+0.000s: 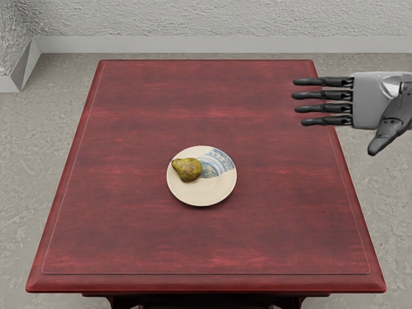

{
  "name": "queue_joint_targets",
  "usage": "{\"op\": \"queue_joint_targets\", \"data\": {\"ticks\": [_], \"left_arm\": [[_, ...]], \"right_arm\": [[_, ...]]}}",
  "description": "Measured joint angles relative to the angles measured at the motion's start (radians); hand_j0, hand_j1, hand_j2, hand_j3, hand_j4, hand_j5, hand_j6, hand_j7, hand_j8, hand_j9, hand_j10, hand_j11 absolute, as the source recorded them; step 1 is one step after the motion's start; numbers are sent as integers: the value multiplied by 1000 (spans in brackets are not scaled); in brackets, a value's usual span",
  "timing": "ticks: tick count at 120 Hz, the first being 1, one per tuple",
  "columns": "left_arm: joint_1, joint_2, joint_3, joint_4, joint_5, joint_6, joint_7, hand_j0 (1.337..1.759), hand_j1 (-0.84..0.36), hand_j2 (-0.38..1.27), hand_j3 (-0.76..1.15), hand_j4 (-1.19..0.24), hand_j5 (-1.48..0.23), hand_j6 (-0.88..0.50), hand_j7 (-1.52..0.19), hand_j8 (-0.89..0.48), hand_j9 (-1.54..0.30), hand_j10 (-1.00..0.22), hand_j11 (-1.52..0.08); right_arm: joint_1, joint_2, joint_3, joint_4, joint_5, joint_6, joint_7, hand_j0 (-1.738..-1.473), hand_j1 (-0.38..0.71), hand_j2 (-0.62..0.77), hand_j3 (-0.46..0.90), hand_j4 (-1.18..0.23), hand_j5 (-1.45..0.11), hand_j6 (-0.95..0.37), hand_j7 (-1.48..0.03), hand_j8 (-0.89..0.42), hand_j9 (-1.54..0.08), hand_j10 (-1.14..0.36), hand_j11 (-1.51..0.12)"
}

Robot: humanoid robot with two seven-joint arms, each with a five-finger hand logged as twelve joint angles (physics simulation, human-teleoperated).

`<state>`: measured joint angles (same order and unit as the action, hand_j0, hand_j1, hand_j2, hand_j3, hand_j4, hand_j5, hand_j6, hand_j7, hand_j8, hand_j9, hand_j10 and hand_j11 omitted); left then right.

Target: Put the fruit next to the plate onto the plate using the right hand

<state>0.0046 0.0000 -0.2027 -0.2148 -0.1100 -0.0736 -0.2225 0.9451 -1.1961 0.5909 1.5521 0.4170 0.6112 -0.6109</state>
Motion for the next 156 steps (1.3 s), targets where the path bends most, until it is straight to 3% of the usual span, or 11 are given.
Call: {"op": "queue_joint_targets", "data": {"ticks": [156], "left_arm": [[0,0,0,0,0,0,0,1658,337,2,0,-10,-13,-10,-13,-10,-13,-10,-13]], "right_arm": [[-5,-25,-4,-7,17,1,0,-1658,-349,-1,0,0,1,6,0,4,1,3,0]]}}
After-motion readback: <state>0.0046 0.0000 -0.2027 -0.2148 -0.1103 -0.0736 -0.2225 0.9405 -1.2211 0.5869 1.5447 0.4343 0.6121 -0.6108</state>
